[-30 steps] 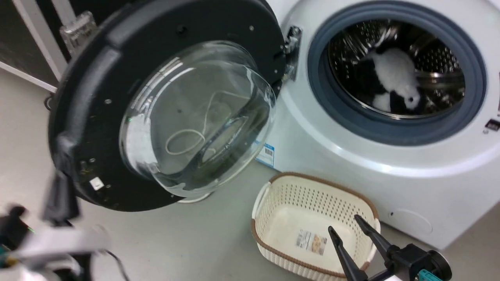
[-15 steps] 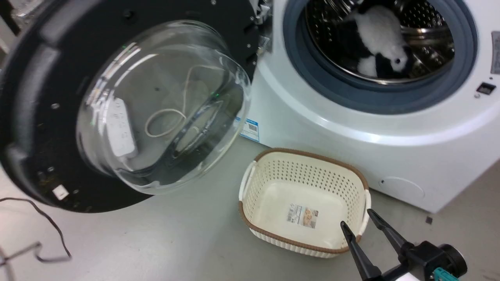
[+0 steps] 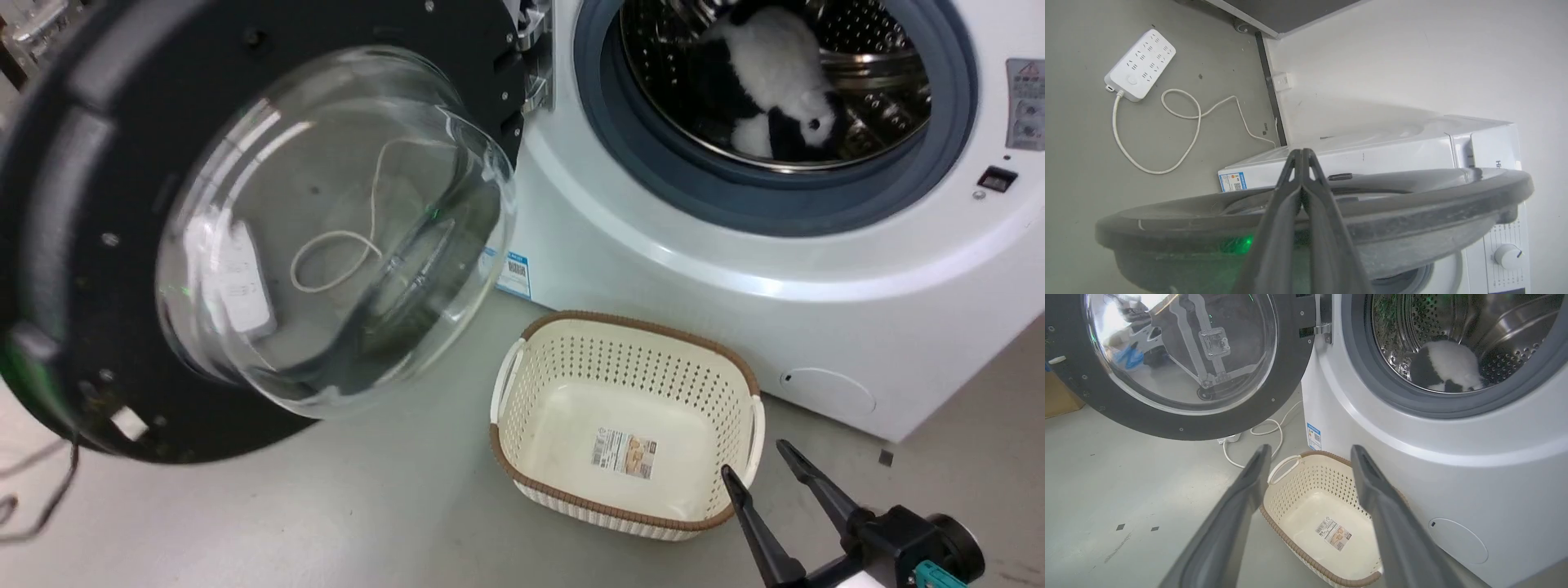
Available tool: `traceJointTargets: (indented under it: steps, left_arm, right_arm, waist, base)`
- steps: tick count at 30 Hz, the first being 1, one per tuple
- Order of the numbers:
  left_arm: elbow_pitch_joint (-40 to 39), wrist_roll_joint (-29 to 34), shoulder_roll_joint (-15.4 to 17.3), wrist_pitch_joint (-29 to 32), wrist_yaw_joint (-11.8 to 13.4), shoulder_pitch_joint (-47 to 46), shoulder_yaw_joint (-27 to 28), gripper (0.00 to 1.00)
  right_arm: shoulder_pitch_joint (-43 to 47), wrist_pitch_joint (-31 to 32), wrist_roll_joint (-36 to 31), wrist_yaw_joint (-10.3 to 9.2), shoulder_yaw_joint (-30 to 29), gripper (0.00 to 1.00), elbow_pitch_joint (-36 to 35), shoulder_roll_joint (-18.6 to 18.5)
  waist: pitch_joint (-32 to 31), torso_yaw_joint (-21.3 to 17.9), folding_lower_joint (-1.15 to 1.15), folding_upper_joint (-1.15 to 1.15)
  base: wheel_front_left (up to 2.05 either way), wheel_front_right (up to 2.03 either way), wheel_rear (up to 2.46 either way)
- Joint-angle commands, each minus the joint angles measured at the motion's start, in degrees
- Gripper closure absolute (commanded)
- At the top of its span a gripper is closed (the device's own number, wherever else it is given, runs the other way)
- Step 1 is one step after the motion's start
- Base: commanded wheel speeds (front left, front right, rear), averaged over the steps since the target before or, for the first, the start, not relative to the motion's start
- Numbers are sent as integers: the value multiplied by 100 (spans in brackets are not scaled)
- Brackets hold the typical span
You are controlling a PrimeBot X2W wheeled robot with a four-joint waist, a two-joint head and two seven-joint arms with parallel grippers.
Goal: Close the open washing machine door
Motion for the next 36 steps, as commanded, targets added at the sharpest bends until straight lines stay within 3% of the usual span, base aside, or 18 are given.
traceJointTargets:
  steps: [1, 10, 16, 20, 24, 28, 32, 33, 36]
  left_arm:
    - [-138, -85, -114, 318, -90, 293, -121, 100]
    - [-1308, -649, -769, 1599, -299, 1426, -542, 100]
    - [-2208, -781, -1460, 2034, -438, 2331, -1104, 100]
    - [-2595, -788, -1685, 2041, -517, 2897, -1681, 100]
    - [-2872, -931, -1742, 1667, -611, 3419, -2332, 100]
    - [-2937, -1159, -1747, 881, -676, 3710, -3080, 100]
    - [-2718, -1275, -1748, 84, -769, 3672, -3766, 100]
    - [-2463, -1399, -1748, -346, -867, 3505, -4264, 100]
    - [-2225, -1569, -1749, -791, -948, 3238, -4684, 100]
  right_arm:
    - [-58, -49, 38, 5, -1, 0, 27, 34]
    - [66, -50, -5, 5, -123, 0, 110, 214]
    - [83, -50, -70, 5, -397, 0, 104, 318]
    - [94, -48, -128, 5, -595, 0, 92, 344]
    - [51, -6, -183, 5, -732, 0, 26, 327]
    - [0, 55, -187, 5, -873, 0, -72, 306]
    - [-28, 126, -68, 5, -963, 0, -178, 299]
    - [-66, 164, -20, 5, -997, 0, -249, 221]
    - [-115, 172, 28, 5, -1052, 0, -317, 163]
  waist:
    - [-91, 1, 0, 0]
    - [-474, -6, 0, 0]
    - [-686, -119, 0, 0]
    - [-792, -271, 0, 0]
    - [-815, -569, 0, 0]
    - [-742, -947, 0, 0]
    - [-571, -1371, 0, 0]
    - [-397, -1705, 0, 0]
    - [-189, -2064, 0, 0]
  base:
    - [0, 0, 0]
    - [0, 0, 0]
    - [0, 0, 0]
    - [0, 0, 0]
    - [0, 0, 0]
    - [0, 0, 0]
    - [0, 0, 0]
    - [0, 0, 0]
    - [0, 0, 0]
